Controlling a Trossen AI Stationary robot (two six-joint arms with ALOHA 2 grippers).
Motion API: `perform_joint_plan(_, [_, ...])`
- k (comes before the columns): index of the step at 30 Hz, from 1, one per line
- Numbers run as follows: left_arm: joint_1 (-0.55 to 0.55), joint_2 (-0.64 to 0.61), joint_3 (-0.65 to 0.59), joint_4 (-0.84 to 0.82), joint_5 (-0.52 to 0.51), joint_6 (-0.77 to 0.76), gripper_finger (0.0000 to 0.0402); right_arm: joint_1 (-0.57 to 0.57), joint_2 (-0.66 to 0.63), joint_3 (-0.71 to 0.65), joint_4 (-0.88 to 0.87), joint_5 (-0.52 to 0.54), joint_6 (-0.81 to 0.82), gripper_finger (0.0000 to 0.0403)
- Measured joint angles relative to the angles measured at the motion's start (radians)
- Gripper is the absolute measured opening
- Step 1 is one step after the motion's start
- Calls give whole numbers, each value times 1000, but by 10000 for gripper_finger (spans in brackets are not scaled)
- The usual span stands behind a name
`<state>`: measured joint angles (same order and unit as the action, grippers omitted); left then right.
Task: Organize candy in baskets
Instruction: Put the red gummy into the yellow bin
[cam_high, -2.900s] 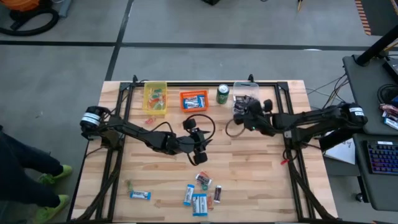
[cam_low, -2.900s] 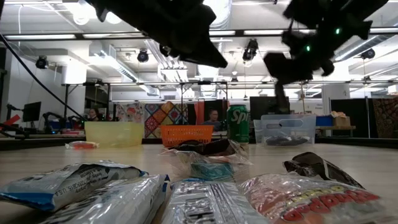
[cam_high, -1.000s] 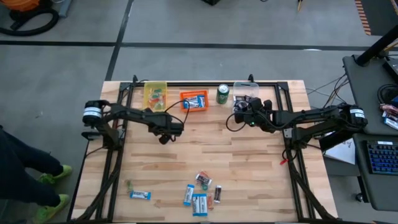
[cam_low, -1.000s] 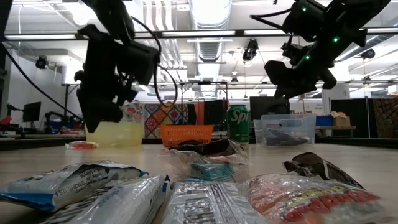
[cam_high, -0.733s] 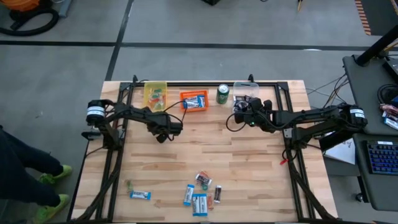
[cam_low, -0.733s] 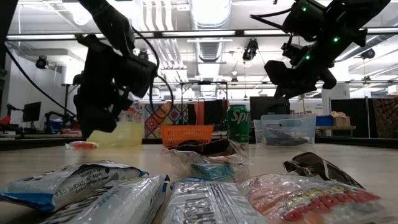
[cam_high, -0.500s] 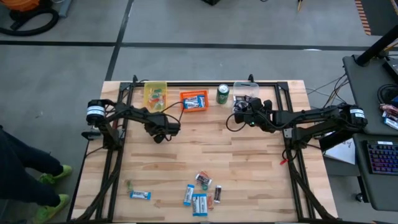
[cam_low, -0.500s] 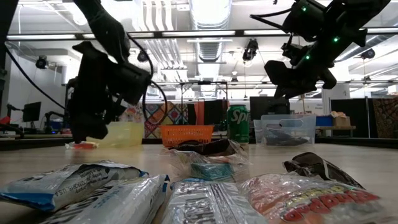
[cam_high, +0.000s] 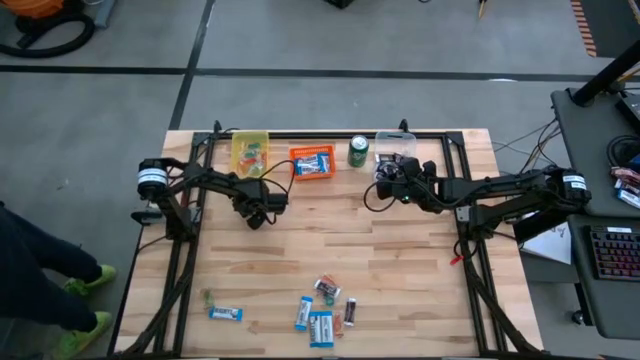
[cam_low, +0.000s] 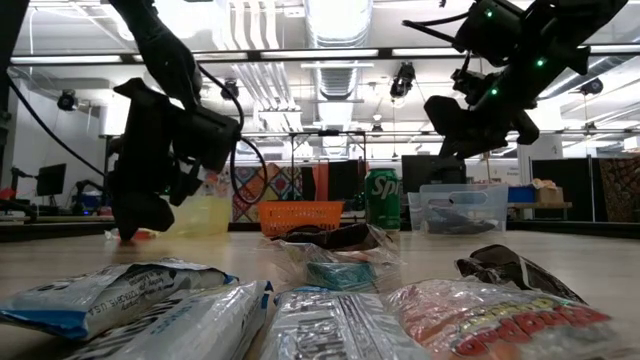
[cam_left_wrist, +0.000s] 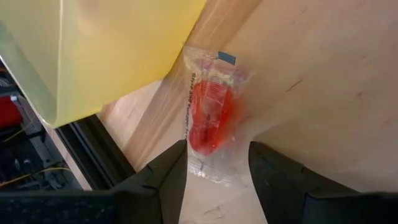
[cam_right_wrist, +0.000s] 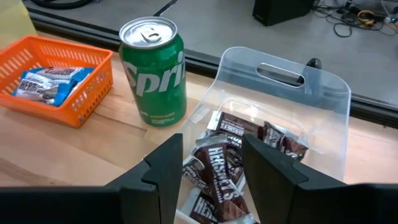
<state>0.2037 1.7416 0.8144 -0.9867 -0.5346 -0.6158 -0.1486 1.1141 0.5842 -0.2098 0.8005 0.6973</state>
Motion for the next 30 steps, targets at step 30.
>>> perform_joint_plan(30, [-120,-217,-7,0,241,80,1,0,0,0,1,-24,-2,153])
